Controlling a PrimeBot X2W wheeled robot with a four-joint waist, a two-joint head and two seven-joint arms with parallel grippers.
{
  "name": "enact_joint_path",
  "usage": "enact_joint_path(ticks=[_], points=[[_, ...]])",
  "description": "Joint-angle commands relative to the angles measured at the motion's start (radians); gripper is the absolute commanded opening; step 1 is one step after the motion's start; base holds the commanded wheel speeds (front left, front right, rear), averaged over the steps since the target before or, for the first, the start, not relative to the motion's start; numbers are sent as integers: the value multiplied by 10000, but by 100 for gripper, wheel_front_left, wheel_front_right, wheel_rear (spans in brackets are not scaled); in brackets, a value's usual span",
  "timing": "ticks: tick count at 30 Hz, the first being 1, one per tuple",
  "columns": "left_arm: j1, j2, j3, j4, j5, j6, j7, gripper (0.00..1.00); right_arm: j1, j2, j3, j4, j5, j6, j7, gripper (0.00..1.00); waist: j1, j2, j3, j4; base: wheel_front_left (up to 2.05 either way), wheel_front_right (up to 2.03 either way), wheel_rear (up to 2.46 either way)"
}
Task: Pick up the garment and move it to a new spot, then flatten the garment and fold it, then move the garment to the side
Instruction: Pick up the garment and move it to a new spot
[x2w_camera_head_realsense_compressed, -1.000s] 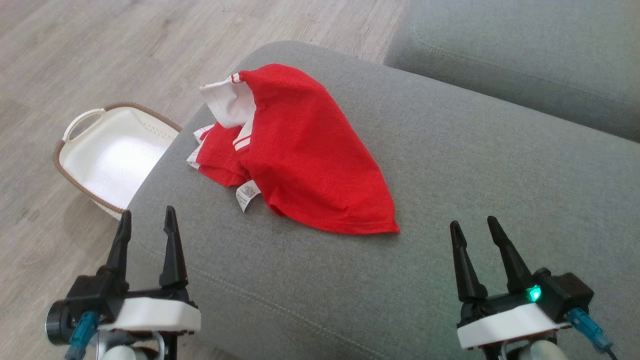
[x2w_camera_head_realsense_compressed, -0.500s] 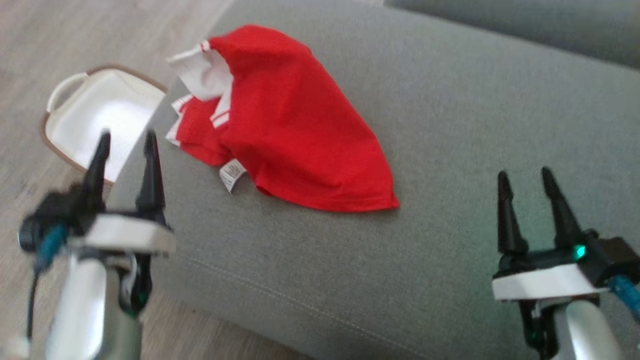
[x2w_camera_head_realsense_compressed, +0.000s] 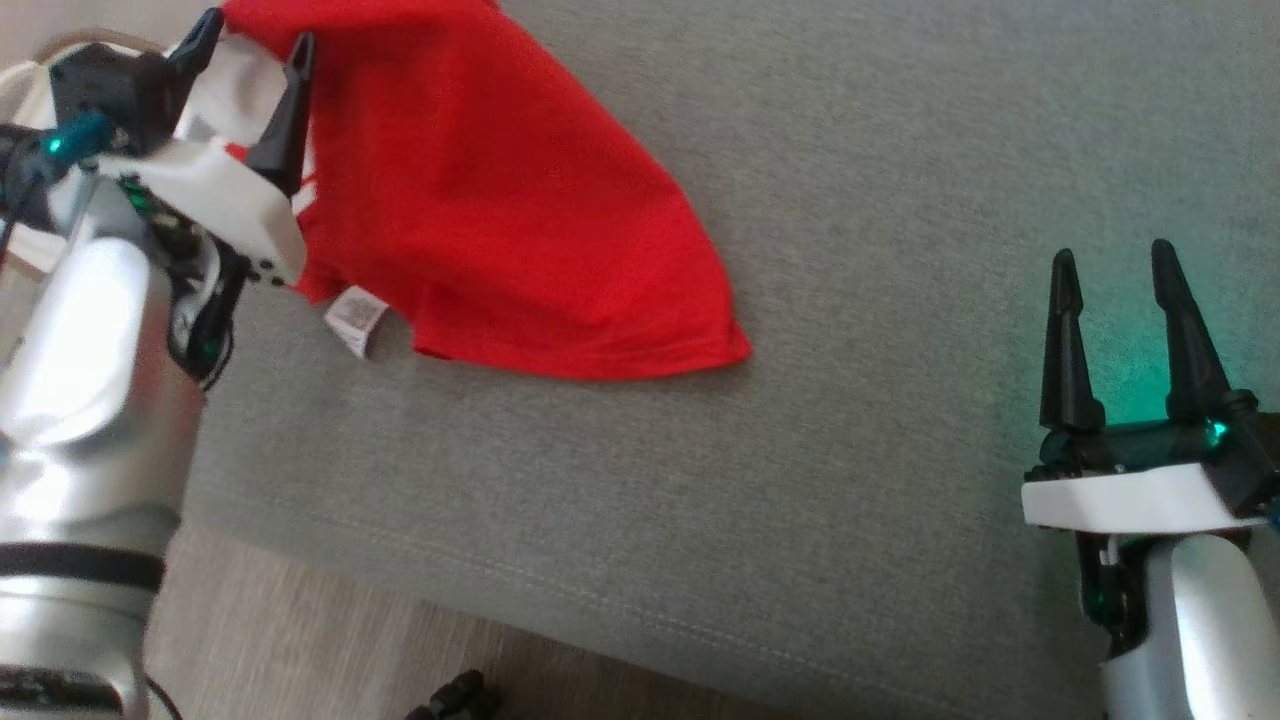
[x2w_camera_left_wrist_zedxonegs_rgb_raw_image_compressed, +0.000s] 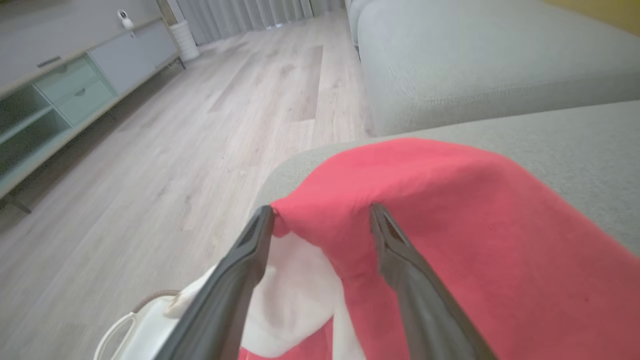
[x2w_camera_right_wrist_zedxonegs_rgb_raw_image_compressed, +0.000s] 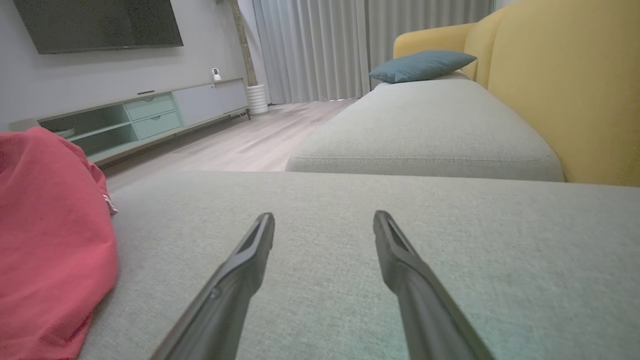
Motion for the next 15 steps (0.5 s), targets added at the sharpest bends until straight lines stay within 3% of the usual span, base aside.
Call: enact_joint_path(ticks=[1, 7, 15], points=[[-575, 728, 116, 126, -290, 16, 151, 100, -154, -45, 263, -387, -41, 75, -65, 100, -1, 0, 337, -345, 0, 0, 0], [-1607, 1086, -407, 1574, -975, 15, 786, 100, -258, -45, 367, -502, -64, 75, -65, 100, -1, 0, 652, -720, 0, 0, 0], [-2205, 1234, -1006, 2460, -1636, 15, 737, 100, -357, -45, 493, -570, 6, 75, -65, 100, -1, 0, 904, -995, 0, 0, 0]])
